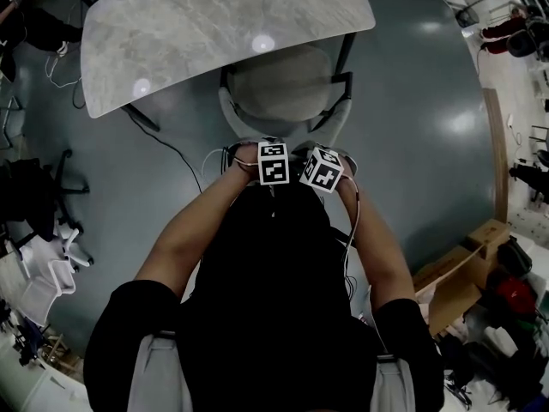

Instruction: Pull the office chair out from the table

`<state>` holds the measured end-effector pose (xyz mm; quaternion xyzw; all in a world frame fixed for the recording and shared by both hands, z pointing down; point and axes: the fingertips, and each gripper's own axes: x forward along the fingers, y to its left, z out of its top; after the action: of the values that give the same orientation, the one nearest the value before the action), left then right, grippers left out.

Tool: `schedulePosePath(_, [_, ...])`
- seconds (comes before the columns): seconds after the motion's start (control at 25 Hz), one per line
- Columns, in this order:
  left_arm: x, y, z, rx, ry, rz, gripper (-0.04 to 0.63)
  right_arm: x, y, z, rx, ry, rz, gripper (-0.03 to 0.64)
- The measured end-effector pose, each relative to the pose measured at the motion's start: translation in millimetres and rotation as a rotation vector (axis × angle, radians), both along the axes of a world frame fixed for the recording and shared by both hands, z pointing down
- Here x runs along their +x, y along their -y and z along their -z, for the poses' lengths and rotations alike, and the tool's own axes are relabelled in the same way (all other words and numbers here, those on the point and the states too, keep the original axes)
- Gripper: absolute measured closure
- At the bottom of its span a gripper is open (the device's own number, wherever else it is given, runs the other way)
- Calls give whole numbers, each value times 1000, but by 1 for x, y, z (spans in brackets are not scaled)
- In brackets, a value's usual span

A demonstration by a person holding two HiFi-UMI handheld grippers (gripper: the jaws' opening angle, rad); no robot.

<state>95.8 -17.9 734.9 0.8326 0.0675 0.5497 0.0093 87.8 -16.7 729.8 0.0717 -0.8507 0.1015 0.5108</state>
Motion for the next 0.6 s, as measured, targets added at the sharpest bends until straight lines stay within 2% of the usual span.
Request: schedulePosePath(0.6, [5,-89,-1,-25,18,75,505,6,-89,0,-12,-4,68,520])
